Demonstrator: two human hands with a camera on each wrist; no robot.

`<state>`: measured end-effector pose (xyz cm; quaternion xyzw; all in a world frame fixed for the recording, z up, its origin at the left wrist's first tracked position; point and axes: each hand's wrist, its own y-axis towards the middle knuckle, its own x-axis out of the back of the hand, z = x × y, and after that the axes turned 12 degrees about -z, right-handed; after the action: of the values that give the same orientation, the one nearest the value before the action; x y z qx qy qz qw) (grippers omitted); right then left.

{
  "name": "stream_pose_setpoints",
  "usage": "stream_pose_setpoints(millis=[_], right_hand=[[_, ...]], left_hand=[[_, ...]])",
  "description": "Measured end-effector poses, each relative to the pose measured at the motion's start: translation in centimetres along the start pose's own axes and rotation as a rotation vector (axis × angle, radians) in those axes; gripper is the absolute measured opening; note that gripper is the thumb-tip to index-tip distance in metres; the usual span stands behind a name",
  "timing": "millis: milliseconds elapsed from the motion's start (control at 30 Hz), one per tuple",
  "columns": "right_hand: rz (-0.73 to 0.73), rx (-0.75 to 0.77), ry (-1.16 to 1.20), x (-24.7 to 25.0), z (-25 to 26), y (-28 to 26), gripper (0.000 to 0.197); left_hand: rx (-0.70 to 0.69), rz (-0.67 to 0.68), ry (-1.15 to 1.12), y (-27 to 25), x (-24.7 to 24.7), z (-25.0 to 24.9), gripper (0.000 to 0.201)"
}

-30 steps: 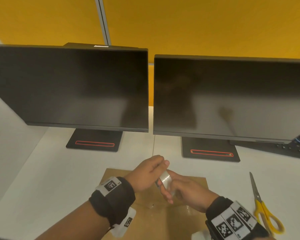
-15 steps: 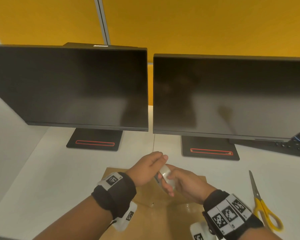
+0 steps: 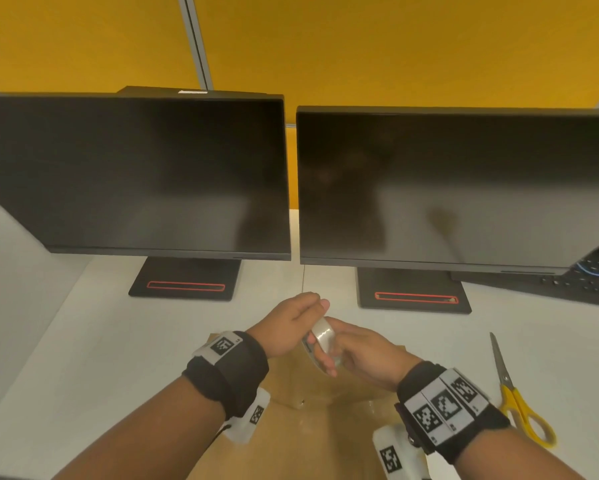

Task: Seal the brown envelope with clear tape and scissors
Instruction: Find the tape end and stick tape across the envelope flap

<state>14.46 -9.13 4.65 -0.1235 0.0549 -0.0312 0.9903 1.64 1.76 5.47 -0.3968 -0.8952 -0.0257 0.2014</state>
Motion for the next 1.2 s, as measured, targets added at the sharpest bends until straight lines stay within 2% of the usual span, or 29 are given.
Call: stream_pose_setpoints(millis=[167, 333, 700, 867, 1100, 1200], right_hand=[[-0.008, 0.041, -0.029, -0.1, 0.3, 0.4, 0.031], [0.055, 0.005, 0.187, 0.1, 0.4, 0.3, 0.023], [-0.03, 0.04, 0.009, -0.4, -0.2, -0.4, 0.039], [-0.008, -0.013, 0.223, -0.5, 0.5, -0.7, 0.036], [0.017, 0.045, 0.162, -1.1, 0.8, -1.2, 0.051], [0.029, 0.053, 0.164, -1.3, 1.0, -1.3, 0.05]], left_hand=[[0.002, -0.021, -0.005, 0.3, 0.2, -0.7, 0.03], [0.006, -0.008, -0.025, 0.0, 0.2, -1.0, 0.034], [0.034, -0.004, -0.059, -0.5, 0.3, -0.8, 0.036], [0.057, 0.002, -0.083, -0.8, 0.3, -1.0, 0.036], [0.072, 0.004, -0.056, -1.2, 0.3, -1.0, 0.036], [0.078, 0.011, -0.039, -1.2, 0.3, -1.1, 0.036]])
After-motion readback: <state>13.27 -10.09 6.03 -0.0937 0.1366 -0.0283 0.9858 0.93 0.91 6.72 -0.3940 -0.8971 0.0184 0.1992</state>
